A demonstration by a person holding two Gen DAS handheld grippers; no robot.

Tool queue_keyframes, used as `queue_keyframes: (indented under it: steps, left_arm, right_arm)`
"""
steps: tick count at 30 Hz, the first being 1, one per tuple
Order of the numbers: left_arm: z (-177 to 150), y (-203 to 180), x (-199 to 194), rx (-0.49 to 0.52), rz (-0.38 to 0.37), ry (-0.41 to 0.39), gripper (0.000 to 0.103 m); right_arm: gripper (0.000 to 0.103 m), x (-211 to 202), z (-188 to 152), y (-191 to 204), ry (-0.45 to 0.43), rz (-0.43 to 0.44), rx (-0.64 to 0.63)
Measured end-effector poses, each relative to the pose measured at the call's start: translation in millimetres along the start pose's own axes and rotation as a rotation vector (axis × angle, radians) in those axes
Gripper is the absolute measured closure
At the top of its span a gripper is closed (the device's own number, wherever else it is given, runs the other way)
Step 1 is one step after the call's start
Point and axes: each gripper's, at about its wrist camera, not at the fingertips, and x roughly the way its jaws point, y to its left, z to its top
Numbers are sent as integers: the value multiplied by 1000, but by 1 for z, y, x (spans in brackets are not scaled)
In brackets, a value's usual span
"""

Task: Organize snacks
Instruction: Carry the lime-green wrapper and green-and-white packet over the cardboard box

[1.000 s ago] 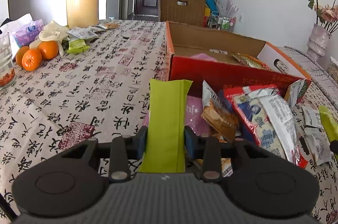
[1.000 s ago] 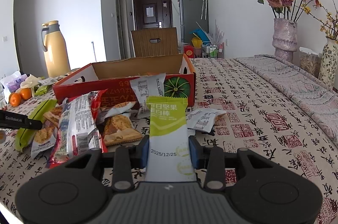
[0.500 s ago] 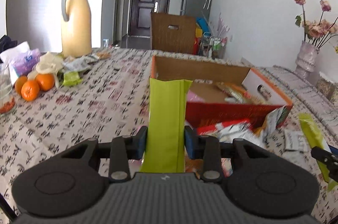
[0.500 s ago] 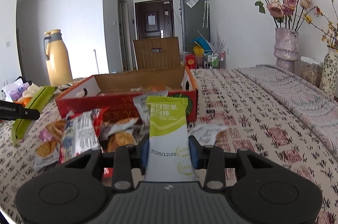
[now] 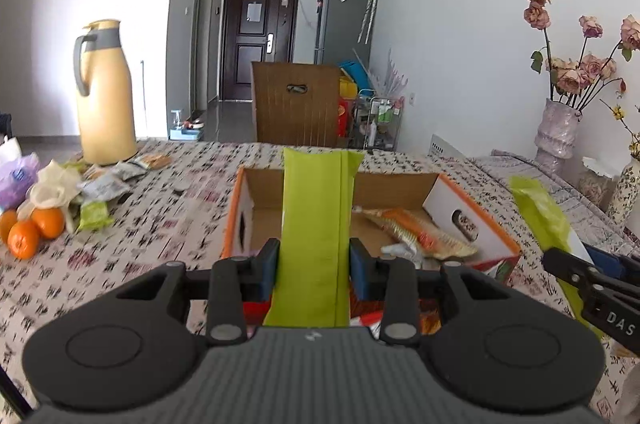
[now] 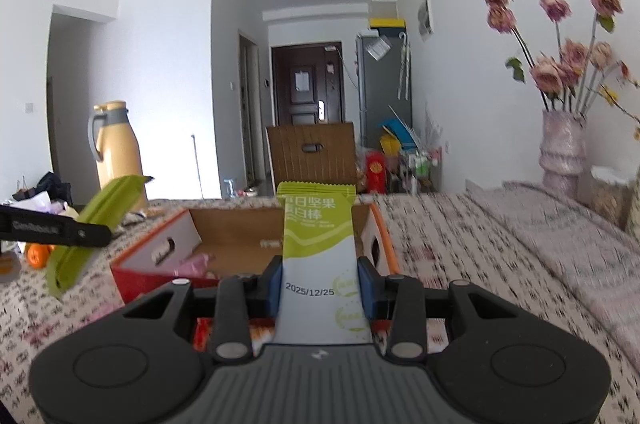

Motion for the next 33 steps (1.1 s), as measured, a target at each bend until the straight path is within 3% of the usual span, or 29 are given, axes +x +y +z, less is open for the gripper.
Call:
queue_keyframes:
  steps: [9,19,28,33]
  left_arm:
    - [26,-14,37,24,3,-7,66]
    - [52,-12,92,-1,33,-18,66]
    - [34,3,134,-32,37,51,66]
    - [27,5,137,-32,27,71,66]
  right_arm:
    - [66,45,33,7,-35,41,-27]
    - [66,115,58,6,3,33,-36]
    - [66,154,35,0,86,31,-14]
    - [66,160,26,1,125,38,-13]
